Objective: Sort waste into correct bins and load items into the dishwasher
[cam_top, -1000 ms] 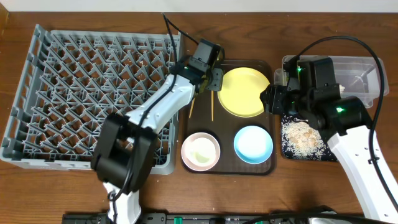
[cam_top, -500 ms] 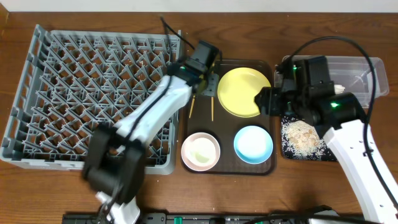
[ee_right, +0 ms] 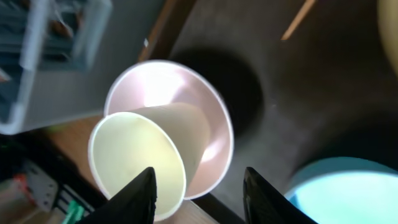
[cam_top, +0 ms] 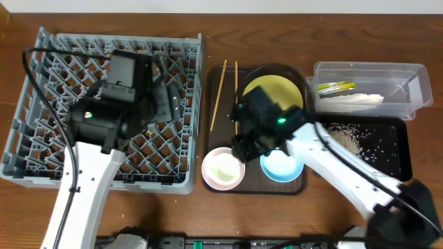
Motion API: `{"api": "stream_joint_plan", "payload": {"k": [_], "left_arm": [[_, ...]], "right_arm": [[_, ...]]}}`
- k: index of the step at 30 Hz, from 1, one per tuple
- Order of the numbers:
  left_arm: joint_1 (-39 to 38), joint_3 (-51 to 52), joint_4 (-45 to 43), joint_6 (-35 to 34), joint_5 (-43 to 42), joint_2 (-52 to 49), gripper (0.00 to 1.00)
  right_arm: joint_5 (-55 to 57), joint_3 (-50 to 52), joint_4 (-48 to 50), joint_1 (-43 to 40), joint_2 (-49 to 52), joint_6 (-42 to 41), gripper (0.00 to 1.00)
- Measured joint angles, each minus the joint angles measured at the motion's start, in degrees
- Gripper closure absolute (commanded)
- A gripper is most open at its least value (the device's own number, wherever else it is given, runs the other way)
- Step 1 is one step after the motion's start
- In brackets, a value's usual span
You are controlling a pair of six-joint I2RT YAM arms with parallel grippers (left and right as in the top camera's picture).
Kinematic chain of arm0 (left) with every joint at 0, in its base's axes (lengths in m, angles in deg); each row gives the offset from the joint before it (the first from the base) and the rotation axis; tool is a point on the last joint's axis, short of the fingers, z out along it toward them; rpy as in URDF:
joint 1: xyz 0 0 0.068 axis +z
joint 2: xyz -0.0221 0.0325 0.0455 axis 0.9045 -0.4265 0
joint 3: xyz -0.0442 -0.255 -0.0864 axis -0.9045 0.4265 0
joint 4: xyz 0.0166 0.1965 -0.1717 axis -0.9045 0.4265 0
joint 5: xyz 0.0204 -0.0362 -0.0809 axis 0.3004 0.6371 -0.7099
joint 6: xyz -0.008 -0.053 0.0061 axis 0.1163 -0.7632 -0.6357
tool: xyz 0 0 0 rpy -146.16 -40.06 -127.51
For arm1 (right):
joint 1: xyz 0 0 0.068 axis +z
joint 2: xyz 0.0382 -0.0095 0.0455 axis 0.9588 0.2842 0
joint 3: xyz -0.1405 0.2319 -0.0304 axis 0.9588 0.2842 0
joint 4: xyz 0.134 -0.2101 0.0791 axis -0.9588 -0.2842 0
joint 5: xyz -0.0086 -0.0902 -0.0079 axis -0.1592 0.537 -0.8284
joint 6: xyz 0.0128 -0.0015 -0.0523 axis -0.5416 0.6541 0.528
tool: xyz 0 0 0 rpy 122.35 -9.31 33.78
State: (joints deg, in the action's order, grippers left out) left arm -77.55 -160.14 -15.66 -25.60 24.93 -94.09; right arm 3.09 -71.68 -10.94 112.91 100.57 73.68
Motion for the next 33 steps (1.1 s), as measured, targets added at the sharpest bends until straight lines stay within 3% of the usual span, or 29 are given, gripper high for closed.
{"api": "stream_joint_plan", "payload": {"k": [3, 6, 8, 16, 23, 28, 33], "left_arm": [[1.9, 0.0, 1.6, 0.0, -3.9, 0.1, 0.11], [2.6, 0.0, 1.6, 0.3, -8.4, 0.1, 0.1], [2.7, 0.0, 1.1, 1.0, -12.1, 0.1, 0.1], [2.7, 0.0, -3.2, 2.6, -22.5, 0.1, 0.09], [2.7, 0.0, -10.1, 3.3, -34.2, 0.1, 0.06], [2.7, 0.1, -18.0, 3.3, -47.3, 0.0, 0.06], [2.6, 0.1, -22.1, 3.3, -60.3, -0.1, 0.06]], "right_arm": [[0.8, 0.0, 0.4, 2.3, 3.0, 0.0, 0.69], [1.3, 0.0, 0.8, 3.5, 4.9, 0.1, 0.91], [1.7, 0.0, 0.8, 3.8, 5.5, -0.4, 0.99], [2.0, 0.0, 0.5, 2.2, 3.4, -0.3, 0.99], [-1.2, -2.4, 2.3, -10.6, -10.4, 1.1, 0.99], [-13.2, -3.4, 8.4, -24.1, -17.4, 4.7, 0.99], [-35.0, -3.4, 14.9, -30.3, -16.6, 10.1, 0.99]]}}
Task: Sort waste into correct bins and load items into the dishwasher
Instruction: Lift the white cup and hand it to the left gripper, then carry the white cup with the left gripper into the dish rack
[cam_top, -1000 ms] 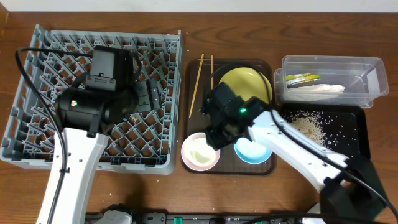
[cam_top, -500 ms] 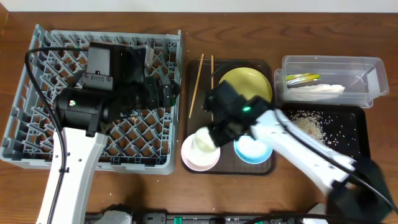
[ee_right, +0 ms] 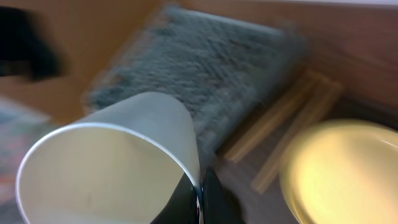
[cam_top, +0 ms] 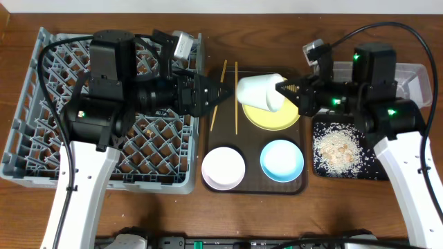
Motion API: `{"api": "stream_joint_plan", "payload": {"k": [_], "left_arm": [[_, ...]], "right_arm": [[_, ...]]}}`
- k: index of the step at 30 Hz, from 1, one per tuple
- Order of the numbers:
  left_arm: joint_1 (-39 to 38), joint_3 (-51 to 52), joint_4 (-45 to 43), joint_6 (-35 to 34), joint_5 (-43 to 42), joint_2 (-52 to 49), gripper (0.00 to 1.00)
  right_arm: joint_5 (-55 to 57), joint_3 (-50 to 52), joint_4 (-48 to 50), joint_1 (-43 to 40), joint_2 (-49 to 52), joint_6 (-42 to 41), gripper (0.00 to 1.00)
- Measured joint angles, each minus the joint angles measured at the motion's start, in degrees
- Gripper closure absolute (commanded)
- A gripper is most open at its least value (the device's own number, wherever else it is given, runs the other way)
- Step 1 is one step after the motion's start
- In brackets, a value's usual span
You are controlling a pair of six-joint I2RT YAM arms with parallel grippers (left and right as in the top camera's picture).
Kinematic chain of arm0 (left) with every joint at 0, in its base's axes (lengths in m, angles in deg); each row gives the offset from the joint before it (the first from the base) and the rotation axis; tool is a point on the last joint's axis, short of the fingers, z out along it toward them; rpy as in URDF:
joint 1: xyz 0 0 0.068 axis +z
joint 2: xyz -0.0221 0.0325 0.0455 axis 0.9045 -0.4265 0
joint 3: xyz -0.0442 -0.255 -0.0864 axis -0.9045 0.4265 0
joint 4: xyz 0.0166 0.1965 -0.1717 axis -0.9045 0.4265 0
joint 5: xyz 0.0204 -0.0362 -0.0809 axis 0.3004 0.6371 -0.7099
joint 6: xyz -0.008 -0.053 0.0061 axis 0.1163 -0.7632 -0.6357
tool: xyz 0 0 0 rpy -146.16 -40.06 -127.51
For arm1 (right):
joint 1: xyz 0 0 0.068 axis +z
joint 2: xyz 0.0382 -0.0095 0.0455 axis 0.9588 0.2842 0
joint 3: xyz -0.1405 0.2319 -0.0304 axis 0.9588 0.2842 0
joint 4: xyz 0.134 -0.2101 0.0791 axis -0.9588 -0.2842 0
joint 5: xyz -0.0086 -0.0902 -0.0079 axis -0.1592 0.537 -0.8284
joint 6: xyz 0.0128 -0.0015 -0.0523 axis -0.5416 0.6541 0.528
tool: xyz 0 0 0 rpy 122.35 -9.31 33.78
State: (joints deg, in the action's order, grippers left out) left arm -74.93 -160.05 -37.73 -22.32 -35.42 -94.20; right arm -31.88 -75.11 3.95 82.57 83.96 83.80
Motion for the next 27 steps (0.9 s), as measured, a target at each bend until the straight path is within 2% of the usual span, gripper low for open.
{"api": "stream_joint_plan", "payload": {"k": [3, 9, 13, 23, 27], "left_arm": [[0.0, 0.0, -0.2, 0.0, -5.1, -0.4, 0.06], [0.0, 0.0, -0.3, 0.0, -11.9, -1.0, 0.07], [-1.3, 0.0, -0.4, 0.0, -13.8, -1.0, 0.08], [-7.2, 0.0, -1.8, 0.1, -13.9, -1.1, 0.27], [-7.2, 0.0, -1.9, 0.2, -13.6, -1.1, 0.27]], "right_arm": [[-13.4, 0.0, 5.6, -0.5, 0.9, 2.2, 0.99], [-26.0, 0.0, 14.4, -0.4, 1.1, 1.3, 0.99], [-28.8, 0.0, 19.4, -0.1, 1.2, -1.3, 0.99], [-28.6, 0.0, 22.1, 2.7, 1.1, -5.4, 0.99], [-28.4, 0.0, 22.0, 2.7, 1.2, -5.6, 0.99]]}}
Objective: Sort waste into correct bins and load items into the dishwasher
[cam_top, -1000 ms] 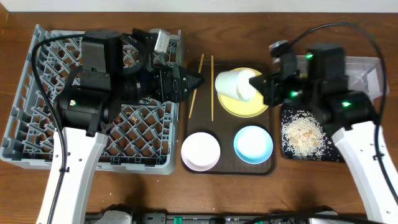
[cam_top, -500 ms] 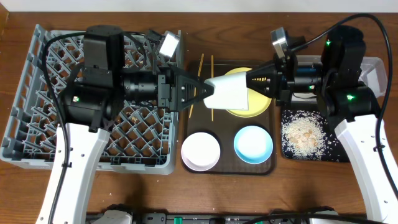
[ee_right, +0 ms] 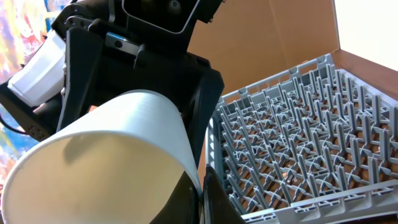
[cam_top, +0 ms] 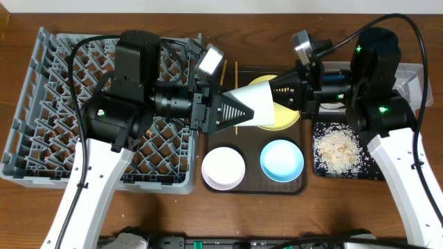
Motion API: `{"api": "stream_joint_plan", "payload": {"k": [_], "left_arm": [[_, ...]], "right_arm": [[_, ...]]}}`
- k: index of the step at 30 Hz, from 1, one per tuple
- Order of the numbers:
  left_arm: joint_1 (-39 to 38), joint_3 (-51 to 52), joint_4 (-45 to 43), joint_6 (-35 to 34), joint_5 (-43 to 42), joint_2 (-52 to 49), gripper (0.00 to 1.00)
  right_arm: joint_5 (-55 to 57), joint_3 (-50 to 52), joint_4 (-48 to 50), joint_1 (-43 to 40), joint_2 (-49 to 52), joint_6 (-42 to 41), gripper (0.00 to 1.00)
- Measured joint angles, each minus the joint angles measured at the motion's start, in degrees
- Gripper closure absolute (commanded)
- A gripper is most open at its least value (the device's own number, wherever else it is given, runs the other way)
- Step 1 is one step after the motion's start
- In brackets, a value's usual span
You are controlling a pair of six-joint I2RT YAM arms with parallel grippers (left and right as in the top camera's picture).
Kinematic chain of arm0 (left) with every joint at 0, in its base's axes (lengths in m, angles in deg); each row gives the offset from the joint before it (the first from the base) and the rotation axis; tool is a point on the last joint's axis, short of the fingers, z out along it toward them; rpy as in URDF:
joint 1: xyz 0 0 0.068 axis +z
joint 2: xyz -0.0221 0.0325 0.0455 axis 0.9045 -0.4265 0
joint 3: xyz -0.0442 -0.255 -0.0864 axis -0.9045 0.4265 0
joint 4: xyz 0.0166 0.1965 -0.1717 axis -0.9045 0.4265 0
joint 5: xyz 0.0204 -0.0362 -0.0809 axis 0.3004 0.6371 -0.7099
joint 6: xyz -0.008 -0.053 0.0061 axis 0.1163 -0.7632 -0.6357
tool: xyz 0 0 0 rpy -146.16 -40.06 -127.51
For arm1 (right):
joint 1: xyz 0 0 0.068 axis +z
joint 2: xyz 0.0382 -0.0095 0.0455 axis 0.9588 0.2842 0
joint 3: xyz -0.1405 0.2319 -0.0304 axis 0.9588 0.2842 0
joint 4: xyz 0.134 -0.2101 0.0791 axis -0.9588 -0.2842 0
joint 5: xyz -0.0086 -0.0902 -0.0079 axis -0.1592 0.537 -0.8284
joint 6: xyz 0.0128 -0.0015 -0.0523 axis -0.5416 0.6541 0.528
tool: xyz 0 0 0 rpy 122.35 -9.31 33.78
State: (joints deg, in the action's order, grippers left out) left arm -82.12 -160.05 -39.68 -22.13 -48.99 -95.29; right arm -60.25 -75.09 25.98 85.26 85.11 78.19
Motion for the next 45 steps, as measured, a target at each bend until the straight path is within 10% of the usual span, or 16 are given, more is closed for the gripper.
{"api": "stream_joint_plan", "payload": {"k": [6, 27, 45], "left_arm": [[0.0, 0.0, 1.4, 0.0, 5.9, 0.0, 0.28], [32.5, 0.2, 37.7, -8.9, 68.4, 3.2, 0.3], [44.6, 13.7, 27.8, -18.3, 77.2, -1.0, 0.29]], "right_arm": [[2.1, 0.0, -0.5, 0.0, 0.2, -0.4, 0.44], [42.2, 0.0, -36.9, -2.2, 0.0, 6.0, 0.41], [49.5, 0.0, -36.4, 1.4, -0.3, 7.0, 0.38]]}}
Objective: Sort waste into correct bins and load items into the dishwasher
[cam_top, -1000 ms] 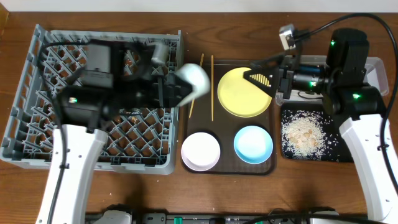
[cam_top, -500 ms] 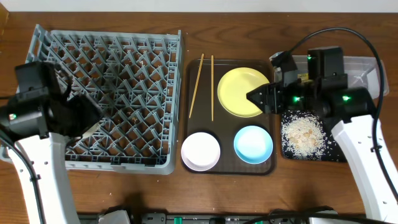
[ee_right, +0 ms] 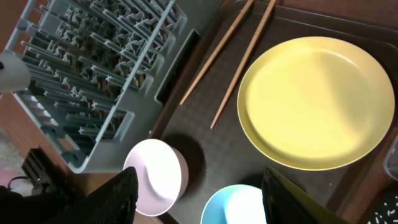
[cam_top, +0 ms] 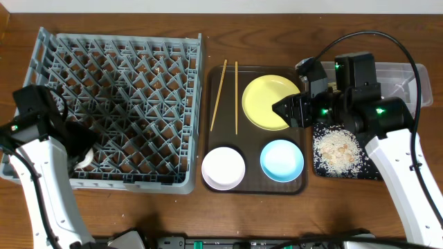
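Note:
My right gripper (ee_right: pixel 205 208) (cam_top: pixel 282 111) is open and empty above the dark tray (cam_top: pixel 252 185), near the right edge of the yellow plate (ee_right: pixel 317 102) (cam_top: pixel 270 102). Below it lie the pink bowl (ee_right: pixel 155 183) (cam_top: pixel 223 168) and the blue bowl (ee_right: pixel 239 208) (cam_top: pixel 282 160). Two chopsticks (cam_top: pixel 227 93) lie along the tray's left side. The white paper cup (cam_top: pixel 84 160) is at the front left corner of the grey dish rack (cam_top: pixel 118 90), at the tip of my left gripper (cam_top: pixel 75 149), whose fingers are hidden under the arm.
A black tray with scattered food scraps (cam_top: pixel 336 145) sits to the right of the dark tray. Behind it is a clear plastic bin (cam_top: pixel 401 83) holding wrappers. The rack fills the table's left half.
The cup has left my right gripper, which is now open over the tray. My left arm has swung from the middle to the rack's front left corner, with the cup at its tip.
My right gripper stood open around the cup lying in the pink bowl. Then it held the cup up over the yellow plate, facing the left gripper. Then the left gripper met the cup in mid-air. Now the cup is at the rack's front left.

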Motion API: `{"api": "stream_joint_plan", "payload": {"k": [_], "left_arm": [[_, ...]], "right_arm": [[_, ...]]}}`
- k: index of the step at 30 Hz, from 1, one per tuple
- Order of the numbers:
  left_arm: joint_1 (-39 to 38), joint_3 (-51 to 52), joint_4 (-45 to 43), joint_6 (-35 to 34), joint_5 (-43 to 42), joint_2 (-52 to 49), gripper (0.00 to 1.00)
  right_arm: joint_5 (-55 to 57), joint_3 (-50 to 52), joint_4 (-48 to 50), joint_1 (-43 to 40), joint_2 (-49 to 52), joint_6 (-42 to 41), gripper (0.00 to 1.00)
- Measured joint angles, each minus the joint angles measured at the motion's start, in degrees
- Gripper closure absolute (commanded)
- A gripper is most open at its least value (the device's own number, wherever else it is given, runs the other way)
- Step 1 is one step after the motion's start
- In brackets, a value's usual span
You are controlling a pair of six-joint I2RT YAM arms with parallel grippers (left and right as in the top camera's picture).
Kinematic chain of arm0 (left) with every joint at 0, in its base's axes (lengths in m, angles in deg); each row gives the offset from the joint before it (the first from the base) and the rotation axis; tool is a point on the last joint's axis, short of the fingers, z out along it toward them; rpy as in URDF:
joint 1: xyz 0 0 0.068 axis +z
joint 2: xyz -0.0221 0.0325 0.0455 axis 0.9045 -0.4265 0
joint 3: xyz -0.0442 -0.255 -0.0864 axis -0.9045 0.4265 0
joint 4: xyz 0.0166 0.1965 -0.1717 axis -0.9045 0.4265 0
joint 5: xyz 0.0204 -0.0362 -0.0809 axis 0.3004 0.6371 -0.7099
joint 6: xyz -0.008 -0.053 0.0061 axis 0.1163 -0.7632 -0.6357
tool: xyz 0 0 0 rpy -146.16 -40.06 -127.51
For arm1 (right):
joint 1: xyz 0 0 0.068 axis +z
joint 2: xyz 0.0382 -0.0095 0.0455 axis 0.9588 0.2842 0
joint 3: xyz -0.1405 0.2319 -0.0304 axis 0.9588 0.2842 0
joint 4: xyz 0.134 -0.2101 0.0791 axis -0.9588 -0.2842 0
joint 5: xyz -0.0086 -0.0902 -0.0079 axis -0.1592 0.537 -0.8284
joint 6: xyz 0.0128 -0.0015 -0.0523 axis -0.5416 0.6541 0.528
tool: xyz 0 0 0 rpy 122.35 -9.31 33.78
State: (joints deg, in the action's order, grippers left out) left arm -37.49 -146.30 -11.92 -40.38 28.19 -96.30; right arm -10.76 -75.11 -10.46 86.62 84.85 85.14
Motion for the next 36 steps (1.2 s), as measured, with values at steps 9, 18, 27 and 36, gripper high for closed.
{"api": "stream_joint_plan", "payload": {"k": [9, 18, 27, 36], "left_arm": [[0.1, 0.0, -0.2, -0.3, -5.4, -5.2, 0.21], [0.1, 0.0, -0.3, -0.2, -6.5, -6.6, 0.19], [-5.0, -2.3, -4.8, 12.0, -23.1, 1.0, 0.19], [-31.4, -4.0, -16.8, 21.9, -23.3, 7.1, 0.19]], "right_arm": [[0.3, 0.0, -1.0, 0.0, 0.0, 0.0, 0.39], [0.3, 0.0, -2.1, 0.0, 0.0, 0.0, 0.39], [3.6, 0.0, 1.0, 1.5, 0.0, -2.0, 0.42], [23.1, 0.0, -1.7, 6.0, 1.0, -19.2, 0.38]]}}
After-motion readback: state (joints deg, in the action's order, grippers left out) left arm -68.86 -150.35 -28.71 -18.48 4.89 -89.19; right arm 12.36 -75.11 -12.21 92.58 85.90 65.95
